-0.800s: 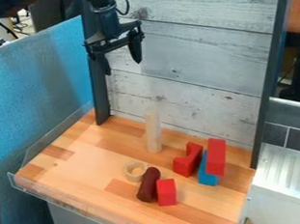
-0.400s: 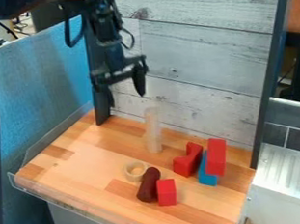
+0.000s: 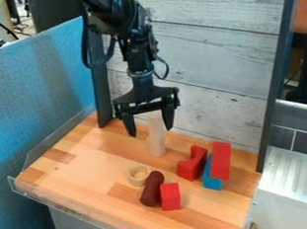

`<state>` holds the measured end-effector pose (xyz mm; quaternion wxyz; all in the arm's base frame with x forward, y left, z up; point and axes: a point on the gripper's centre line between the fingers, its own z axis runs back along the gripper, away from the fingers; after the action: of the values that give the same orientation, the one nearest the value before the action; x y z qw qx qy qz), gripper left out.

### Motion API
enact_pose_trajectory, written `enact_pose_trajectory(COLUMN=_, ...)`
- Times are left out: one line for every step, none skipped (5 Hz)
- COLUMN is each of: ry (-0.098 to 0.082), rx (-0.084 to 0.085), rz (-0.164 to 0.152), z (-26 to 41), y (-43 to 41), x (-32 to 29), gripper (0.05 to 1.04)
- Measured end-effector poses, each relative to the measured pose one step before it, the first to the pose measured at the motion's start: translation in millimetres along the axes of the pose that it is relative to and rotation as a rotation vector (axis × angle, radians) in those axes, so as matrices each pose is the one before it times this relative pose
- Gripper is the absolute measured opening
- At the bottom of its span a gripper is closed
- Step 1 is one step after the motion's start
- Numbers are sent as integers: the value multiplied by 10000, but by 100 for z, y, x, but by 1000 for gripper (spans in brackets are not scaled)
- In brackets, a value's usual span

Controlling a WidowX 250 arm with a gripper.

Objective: Put the red cube on top of the cylinder

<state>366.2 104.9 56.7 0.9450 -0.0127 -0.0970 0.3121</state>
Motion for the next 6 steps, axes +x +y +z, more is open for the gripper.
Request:
enact_pose_trajectory(ry=-387, rx=-39, rz=-861, z=67, y=-1313, x=-2320, gripper=1001)
enact_pose_trajectory(ry=-288, rx=198, rz=-189, z=-879, y=568, x=-1477, gripper=1001)
enact_pose_trajectory(ry=78, rx=-78, rz=-15, z=-966, y=240, x=-1309, gripper=1001)
enact_pose_trajectory(ry=44, rx=-30, rz=-17, z=-69, y=24, x=-144, gripper=1001)
enact_pose_trajectory(ry=220, rx=-113, rz=140, z=-253, y=294, x=-488, gripper=1001)
enact_pose_trajectory(ry=131, rx=-212, rz=194, z=-842, y=-158, x=-161, gripper=1001)
